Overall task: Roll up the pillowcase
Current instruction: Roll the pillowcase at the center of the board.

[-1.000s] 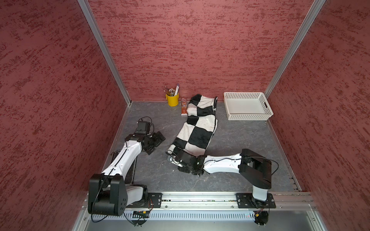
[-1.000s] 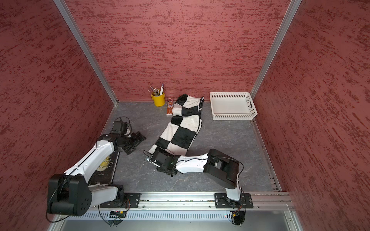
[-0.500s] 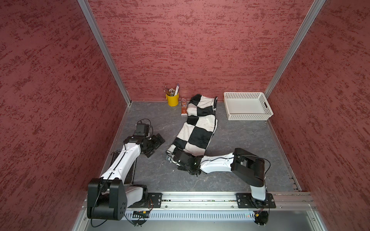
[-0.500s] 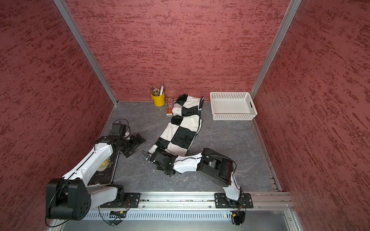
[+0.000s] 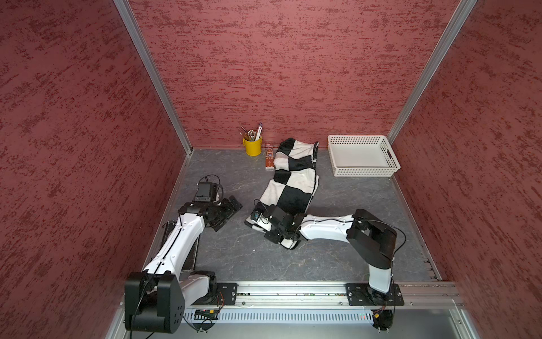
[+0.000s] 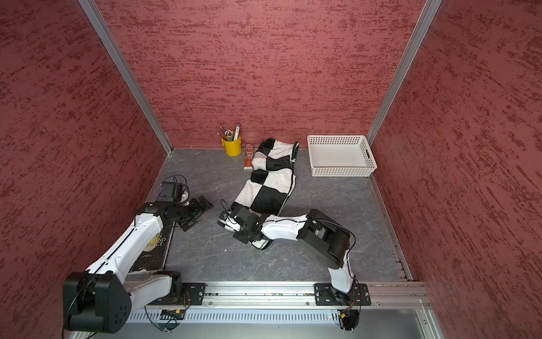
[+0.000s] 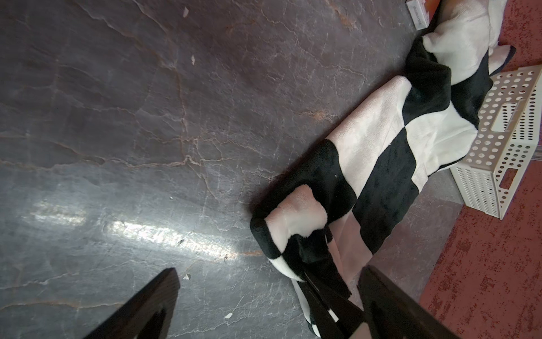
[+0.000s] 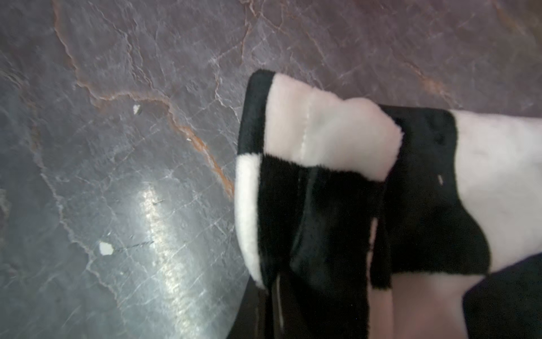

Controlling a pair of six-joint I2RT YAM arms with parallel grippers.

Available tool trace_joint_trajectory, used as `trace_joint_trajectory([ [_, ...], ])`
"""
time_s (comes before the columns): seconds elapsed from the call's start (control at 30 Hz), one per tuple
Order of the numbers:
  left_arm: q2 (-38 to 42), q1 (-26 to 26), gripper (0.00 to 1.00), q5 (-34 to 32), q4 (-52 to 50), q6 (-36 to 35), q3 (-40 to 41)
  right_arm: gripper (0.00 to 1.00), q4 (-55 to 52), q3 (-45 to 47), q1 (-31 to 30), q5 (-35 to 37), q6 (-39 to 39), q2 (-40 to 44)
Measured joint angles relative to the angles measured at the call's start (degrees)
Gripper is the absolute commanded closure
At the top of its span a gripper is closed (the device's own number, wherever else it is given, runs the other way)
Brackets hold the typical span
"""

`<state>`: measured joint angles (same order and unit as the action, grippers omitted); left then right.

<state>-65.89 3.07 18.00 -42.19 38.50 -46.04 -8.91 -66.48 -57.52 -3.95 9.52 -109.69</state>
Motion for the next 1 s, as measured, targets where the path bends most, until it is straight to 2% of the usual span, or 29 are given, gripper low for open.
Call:
trace_joint_trajectory([
  [0.13,0.0,2.2,0.00,0.0,0.1,0.0,0.0,1.00,-2.1,-1.7,4.3,-9.0,-4.1,0.4],
  [0.3,-0.3,5.9,0.20,-0.3,0.2,-0.1,0.0,1.00,-2.4,-2.0,8.9,-17.8,-8.5,0.4],
  [0.43,-0.6,9.5,0.27,-0.6,0.3,-0.3,0.0,1.00,-2.3,-2.0,11.9,-23.1,-11.3,0.3],
  [0.73,-4.6,15.9,0.66,-0.2,5.9,0.5,1.0,1.00,-0.7,-2.1,16.6,-30.7,-16.0,-1.7],
  [1.0,-16.3,17.0,0.74,1.4,12.4,0.7,-4.3,1.00,-0.2,-2.5,18.9,-33.0,-17.2,-3.9],
])
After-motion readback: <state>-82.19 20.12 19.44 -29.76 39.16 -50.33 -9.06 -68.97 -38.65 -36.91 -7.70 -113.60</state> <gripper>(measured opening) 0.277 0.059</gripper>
